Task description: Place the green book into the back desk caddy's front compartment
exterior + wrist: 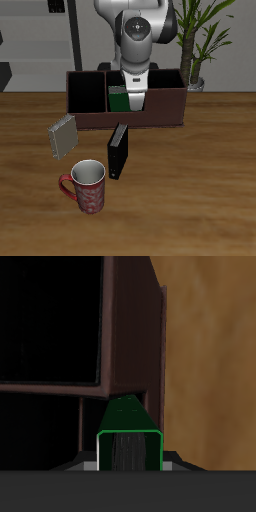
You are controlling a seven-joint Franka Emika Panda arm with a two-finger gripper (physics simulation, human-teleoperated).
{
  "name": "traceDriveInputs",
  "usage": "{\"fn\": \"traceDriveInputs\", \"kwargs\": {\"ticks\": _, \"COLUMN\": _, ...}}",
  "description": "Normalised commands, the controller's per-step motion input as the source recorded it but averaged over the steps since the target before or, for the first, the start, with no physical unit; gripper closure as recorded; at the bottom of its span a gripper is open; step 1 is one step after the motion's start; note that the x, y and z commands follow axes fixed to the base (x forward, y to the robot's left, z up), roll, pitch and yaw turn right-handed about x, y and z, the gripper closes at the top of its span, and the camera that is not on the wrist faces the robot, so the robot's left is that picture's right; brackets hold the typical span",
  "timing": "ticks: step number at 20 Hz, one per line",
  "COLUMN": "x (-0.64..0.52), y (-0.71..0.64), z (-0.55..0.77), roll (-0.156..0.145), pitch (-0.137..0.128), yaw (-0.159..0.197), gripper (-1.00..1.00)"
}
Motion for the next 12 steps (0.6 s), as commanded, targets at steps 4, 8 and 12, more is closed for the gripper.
{"fn": "traceDriveInputs", "kwargs": {"ticks": 4, "x": 0.0, "y": 0.02, "z": 0.05, "roll": 0.001, "pitch": 0.029, "yaw": -0.071, "gripper": -1.0}}
{"fn": "traceDriveInputs", "kwargs": {"ticks": 8, "x": 0.0, "y": 0.01, "z": 0.14, "roll": 0.0, "pitch": -0.026, "yaw": -0.065, "gripper": -1.0}}
{"fn": "traceDriveInputs", "kwargs": {"ticks": 12, "x": 0.01, "y": 0.05, "z": 0.15, "roll": 0.004, "pitch": -0.022, "yaw": -0.084, "gripper": -1.0}}
